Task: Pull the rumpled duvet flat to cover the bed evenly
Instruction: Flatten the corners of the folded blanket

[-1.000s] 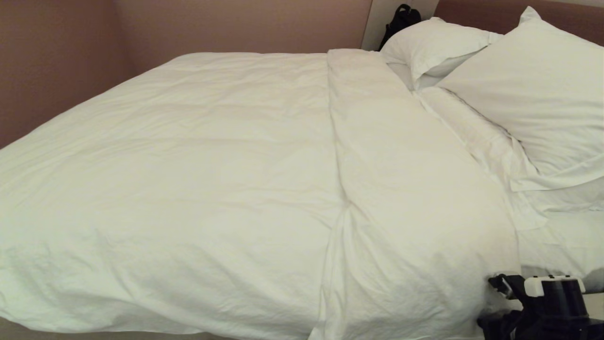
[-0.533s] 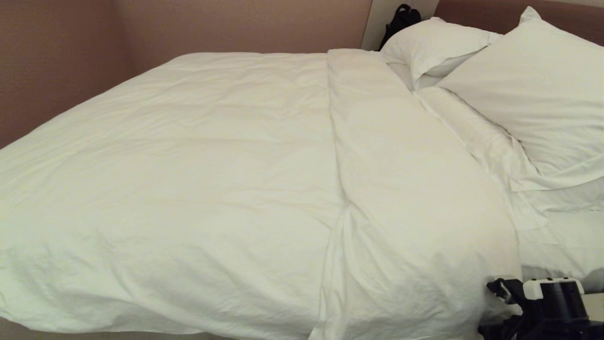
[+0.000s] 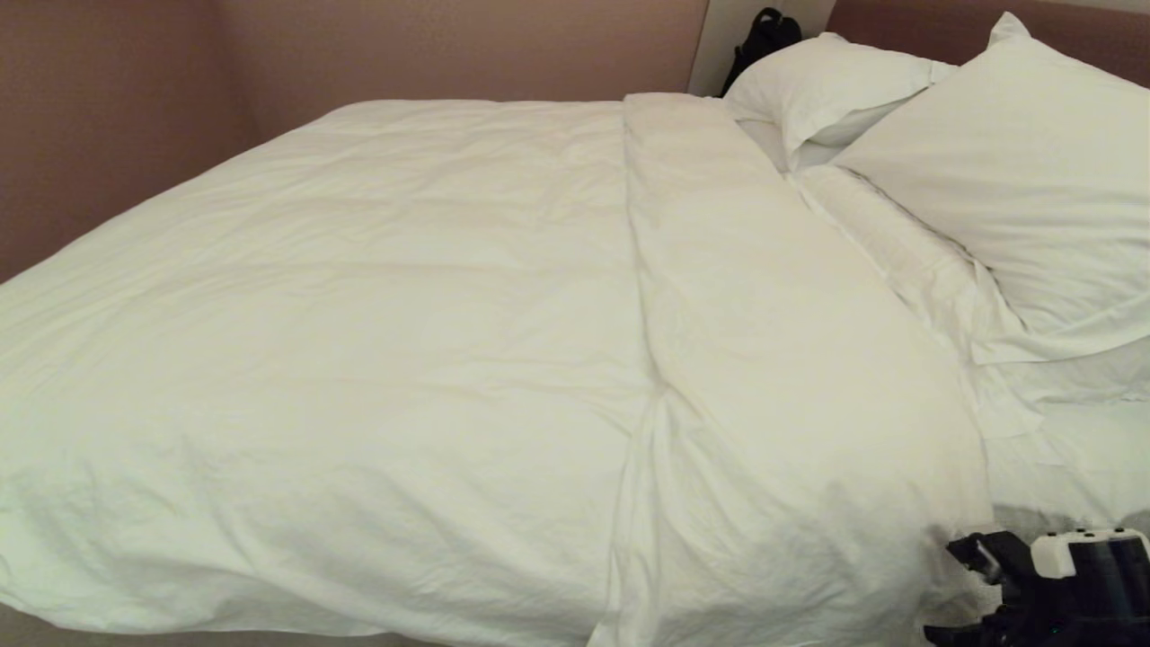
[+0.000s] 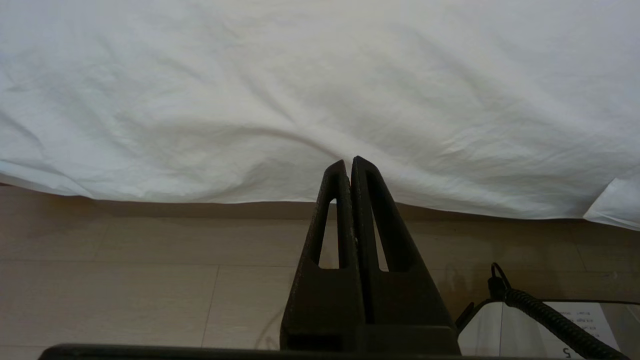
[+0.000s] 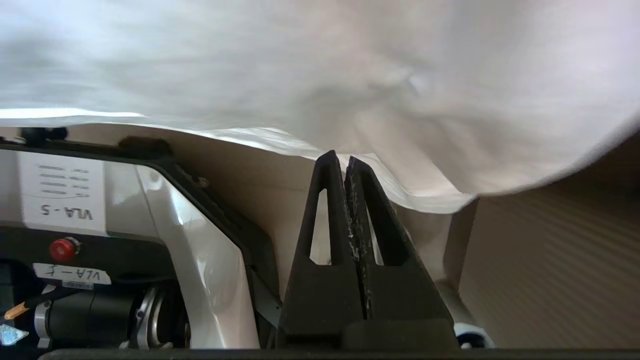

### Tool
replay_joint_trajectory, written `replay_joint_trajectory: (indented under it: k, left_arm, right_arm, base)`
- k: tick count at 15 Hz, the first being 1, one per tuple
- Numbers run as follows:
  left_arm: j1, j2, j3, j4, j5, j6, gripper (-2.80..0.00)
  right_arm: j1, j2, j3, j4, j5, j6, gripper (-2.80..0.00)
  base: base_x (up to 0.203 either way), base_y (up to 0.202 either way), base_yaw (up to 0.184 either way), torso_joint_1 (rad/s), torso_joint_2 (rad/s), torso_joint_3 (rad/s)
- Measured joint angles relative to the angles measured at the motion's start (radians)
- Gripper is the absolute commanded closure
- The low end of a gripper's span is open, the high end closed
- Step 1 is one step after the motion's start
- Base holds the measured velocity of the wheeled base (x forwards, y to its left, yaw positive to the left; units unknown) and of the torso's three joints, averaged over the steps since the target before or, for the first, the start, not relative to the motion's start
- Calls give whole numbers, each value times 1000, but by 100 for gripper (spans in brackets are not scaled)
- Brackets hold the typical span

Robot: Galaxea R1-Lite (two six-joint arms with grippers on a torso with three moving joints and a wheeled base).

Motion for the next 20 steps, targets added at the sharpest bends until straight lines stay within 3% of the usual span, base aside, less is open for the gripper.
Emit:
replay_joint_trajectory:
  k: [7,13,20]
  left_arm:
    - [0,0,0,0,0,0,0]
    - [0,0,0,0,0,0,0]
    - [0,0,0,0,0,0,0]
  right_arm:
    - [14,-339,-35,269,-6,-11,0]
    - [-9,-843,-275,508,-41,13,0]
    - [-16,-1042,-344,734,-80,59,0]
  base:
    - [0,0,0,0,0,0]
    - [0,0,0,0,0,0]
    - [0,0,0,0,0,0]
